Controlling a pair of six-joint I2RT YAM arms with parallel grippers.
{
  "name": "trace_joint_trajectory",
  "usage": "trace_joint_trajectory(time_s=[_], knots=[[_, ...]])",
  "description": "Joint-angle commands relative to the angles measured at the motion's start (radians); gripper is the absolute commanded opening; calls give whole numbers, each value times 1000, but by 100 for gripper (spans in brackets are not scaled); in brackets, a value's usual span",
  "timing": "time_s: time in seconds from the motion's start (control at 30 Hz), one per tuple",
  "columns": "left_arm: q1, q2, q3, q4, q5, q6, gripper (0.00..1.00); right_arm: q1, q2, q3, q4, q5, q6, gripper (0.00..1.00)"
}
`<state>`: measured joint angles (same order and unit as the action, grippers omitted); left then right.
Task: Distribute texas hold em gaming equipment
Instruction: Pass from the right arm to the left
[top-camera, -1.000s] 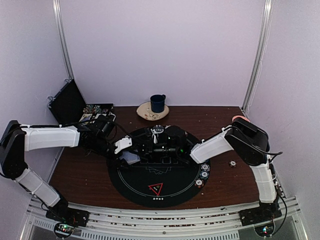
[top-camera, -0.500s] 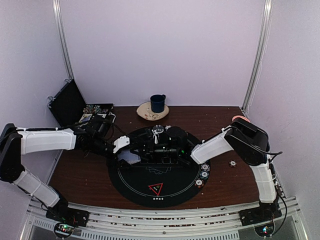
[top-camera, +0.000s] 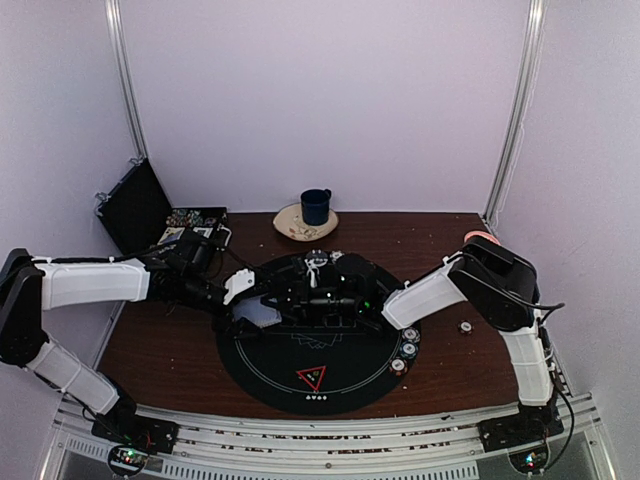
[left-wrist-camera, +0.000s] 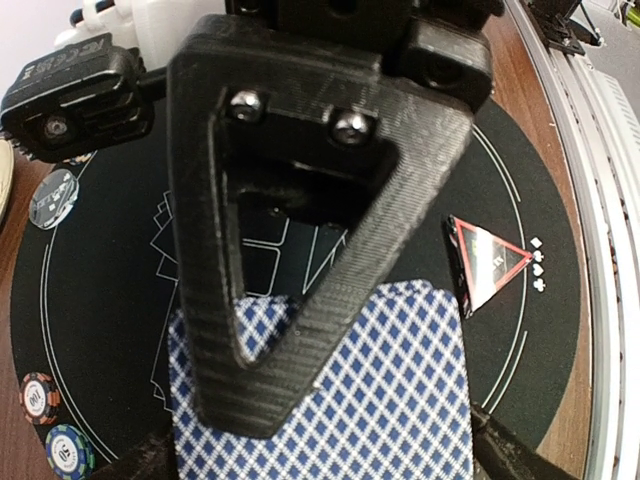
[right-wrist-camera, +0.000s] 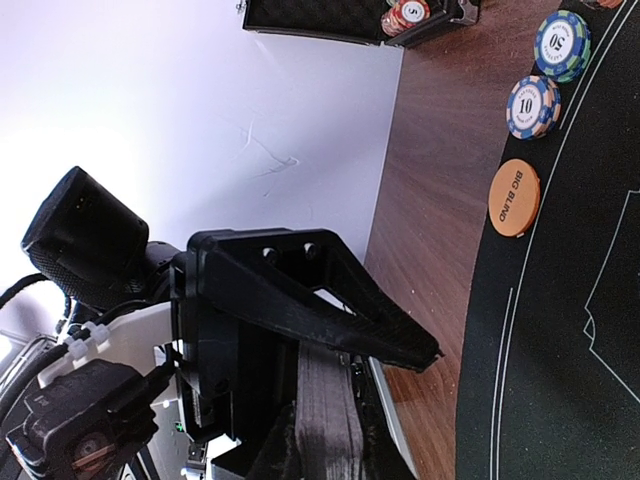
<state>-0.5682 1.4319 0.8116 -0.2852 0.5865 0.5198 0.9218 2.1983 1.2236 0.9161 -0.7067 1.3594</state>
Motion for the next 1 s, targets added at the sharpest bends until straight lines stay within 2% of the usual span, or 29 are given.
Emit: trace_joint_trajectory(time_s=[0.0,0.3,0.43,0.6,0.7,0.73,0.87,0.97], knots=[[7,16,-5,38,45,19,85,-6,11,-6,83,-10,23,0],[7,21,-8,39,53,25,71,-5,11,-1,61,-8,7,0],[6,28,-9,40,54,29,59,-6,13,-3,72,-9,15,0],[7,30,-12,47,59,31,38,-9,13,-1,64,-10,9,0],[6,29,-12,50,59,30,34,-10,17,6,45,-13,1,0],[6,28,-11,53,57,28,33,-11,15,7,32,-14,-11,2],[7,31,-11,76,56,23,23,-19,-3,11,-57,-14,-75,23],[7,55,4,86,77,27,18,-24,-21,2,-112,-15,-117,28]])
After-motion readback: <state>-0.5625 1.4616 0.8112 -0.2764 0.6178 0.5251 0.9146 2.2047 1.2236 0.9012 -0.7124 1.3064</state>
